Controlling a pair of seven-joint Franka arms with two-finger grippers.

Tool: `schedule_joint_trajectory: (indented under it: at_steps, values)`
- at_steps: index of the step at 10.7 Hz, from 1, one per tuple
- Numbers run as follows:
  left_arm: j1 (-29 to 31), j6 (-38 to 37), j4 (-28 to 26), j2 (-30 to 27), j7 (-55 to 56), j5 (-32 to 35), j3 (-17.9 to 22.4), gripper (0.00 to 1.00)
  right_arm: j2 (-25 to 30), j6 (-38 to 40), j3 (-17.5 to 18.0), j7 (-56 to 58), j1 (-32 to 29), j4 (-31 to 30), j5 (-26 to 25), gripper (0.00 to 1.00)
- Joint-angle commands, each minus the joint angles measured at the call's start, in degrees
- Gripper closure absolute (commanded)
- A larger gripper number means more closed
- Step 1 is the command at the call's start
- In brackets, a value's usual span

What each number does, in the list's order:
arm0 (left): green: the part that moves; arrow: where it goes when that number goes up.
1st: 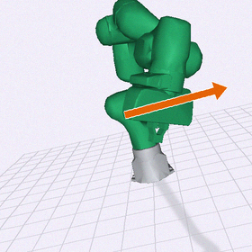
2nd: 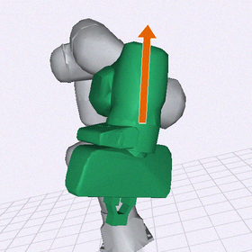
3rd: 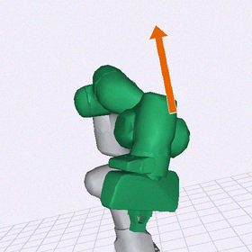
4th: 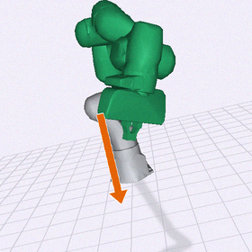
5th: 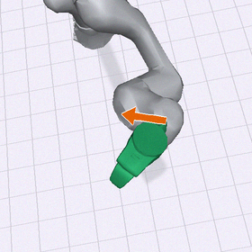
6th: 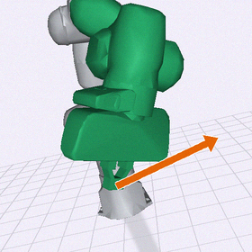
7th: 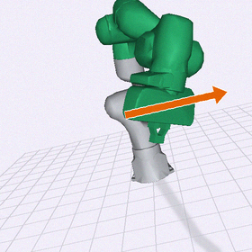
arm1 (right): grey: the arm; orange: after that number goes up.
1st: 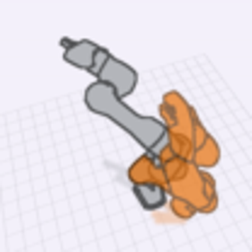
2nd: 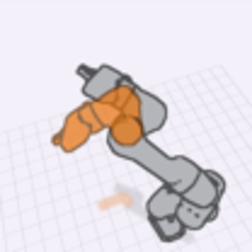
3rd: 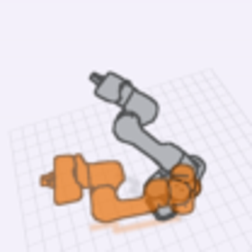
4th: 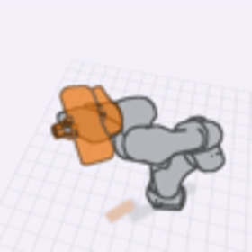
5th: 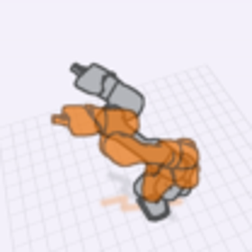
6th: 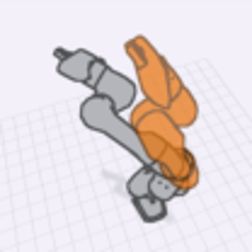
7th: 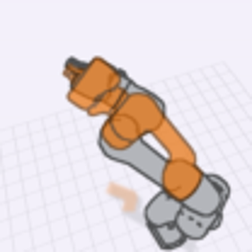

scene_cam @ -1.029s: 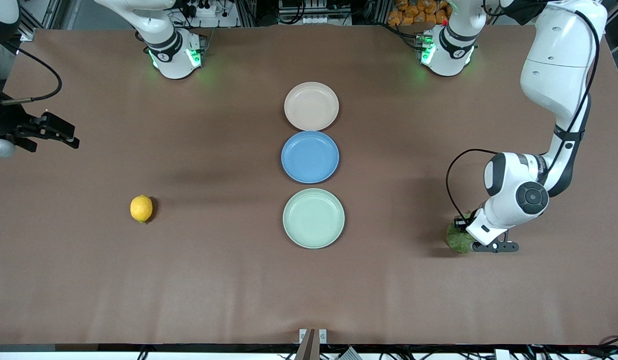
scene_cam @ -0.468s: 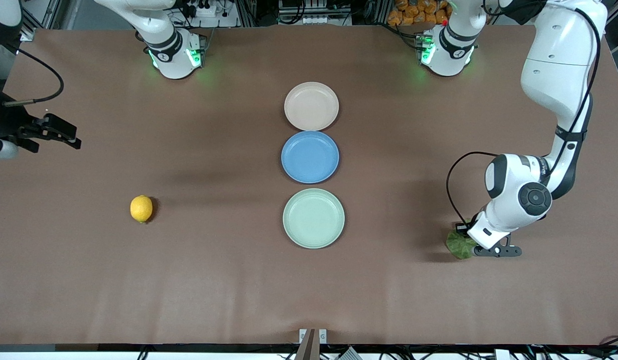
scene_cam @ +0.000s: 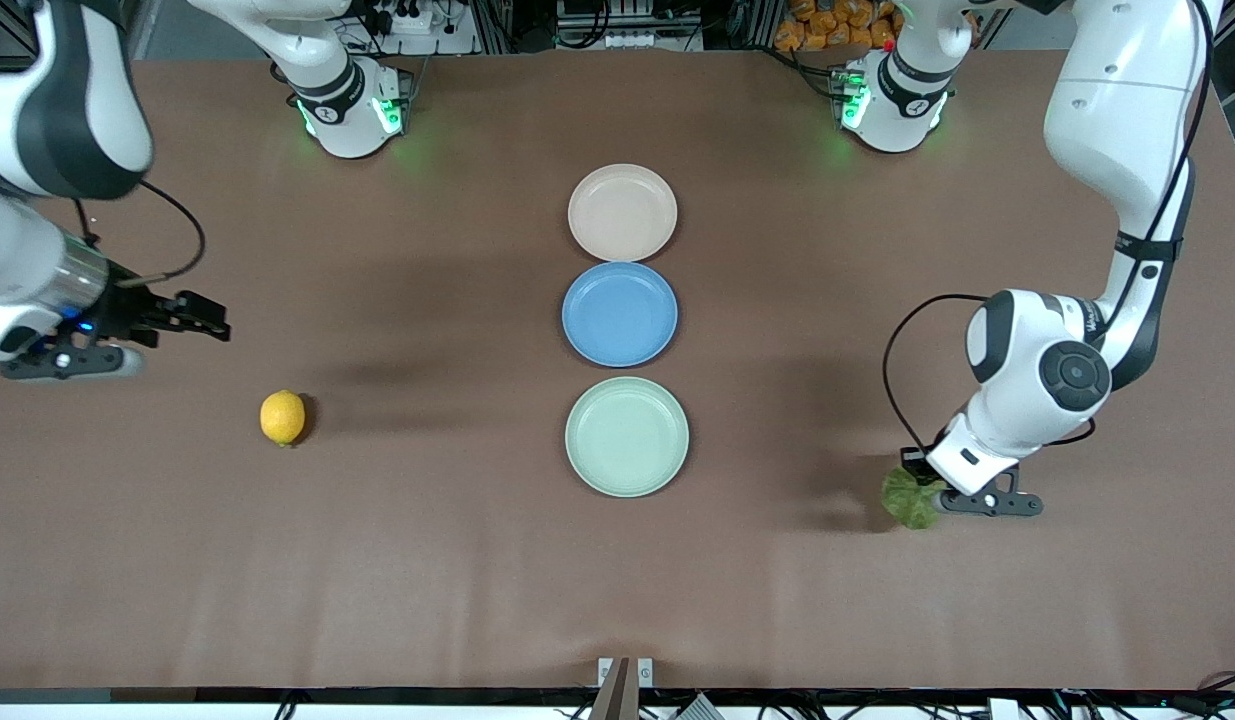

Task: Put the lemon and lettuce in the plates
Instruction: 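Carry the lettuce to the green plate while the right gripper reaches the lemon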

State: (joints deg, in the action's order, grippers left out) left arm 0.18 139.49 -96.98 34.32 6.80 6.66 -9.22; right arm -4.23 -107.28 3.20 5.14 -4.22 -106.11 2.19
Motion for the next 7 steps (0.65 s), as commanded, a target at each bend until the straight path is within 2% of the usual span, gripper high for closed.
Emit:
schedule_joint_trajectory:
  at_steps: [1, 3, 7]
  values:
    - [0.2, -0.8, -0.1, -2.6, 3.6, -1.8, -5.1, 1.00, -0.5, -5.7, 0.0, 0.1, 0.3, -6.5, 0.4, 0.00]
    - [-2.0, -0.7, 1.4, -1.9, 11.0, -2.3, -7.3, 1.00, -4.0, -6.4, 0.0, 0.1, 0.3, -6.5, 0.1, 0.00]
    - [-12.5, -0.6, 7.8, 2.1, 30.8, -2.2, -7.1, 1.00, -9.3, -12.4, -0.1, 0.1, -0.5, -7.7, 0.1, 0.00]
